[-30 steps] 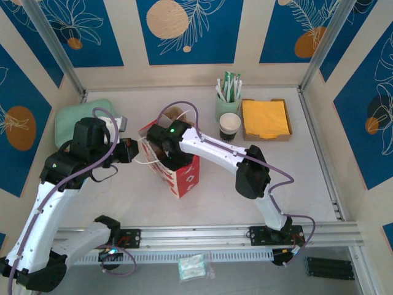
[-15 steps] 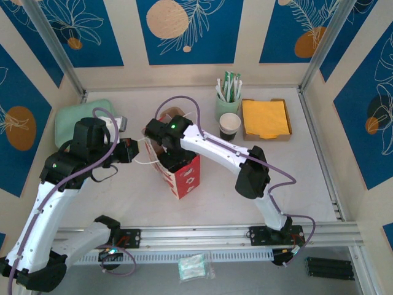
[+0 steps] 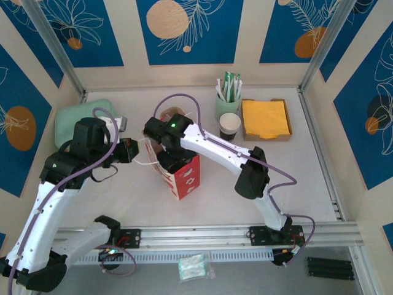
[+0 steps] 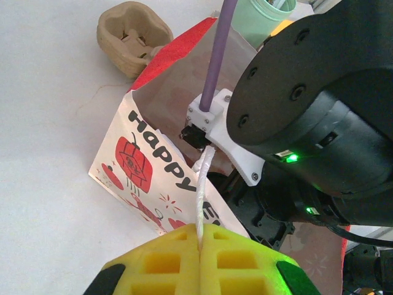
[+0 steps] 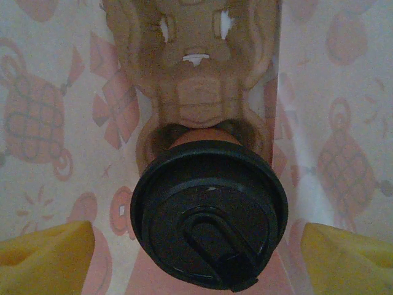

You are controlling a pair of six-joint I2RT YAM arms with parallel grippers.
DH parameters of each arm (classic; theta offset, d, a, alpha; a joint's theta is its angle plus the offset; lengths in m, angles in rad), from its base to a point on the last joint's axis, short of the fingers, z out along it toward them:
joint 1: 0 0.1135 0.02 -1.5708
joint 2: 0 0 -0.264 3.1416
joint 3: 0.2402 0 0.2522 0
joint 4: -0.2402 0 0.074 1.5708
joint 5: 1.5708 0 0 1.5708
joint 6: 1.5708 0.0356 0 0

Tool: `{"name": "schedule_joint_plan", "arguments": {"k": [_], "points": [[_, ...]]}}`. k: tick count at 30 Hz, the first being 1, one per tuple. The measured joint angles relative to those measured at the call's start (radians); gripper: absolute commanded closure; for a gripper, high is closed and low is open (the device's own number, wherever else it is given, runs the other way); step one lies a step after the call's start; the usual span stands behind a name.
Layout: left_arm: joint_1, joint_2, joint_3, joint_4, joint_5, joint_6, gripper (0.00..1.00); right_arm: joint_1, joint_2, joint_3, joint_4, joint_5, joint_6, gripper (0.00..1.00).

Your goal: Pack the takeout coffee

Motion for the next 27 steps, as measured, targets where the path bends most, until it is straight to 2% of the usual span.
{"name": "schedule_joint_plan", "arguments": {"k": [10,27], "points": [[0.000,0.000,0.000,0.000,0.000,0.000,1.00,0.000,0.000,0.042,-0.025,0.003,0.000,0.11],[0.000,0.000,-0.005,0.000,0.000,0.000,1.00,0.024,0.003,0.229,-0.121,0.018,-0.003,0.11]]}}
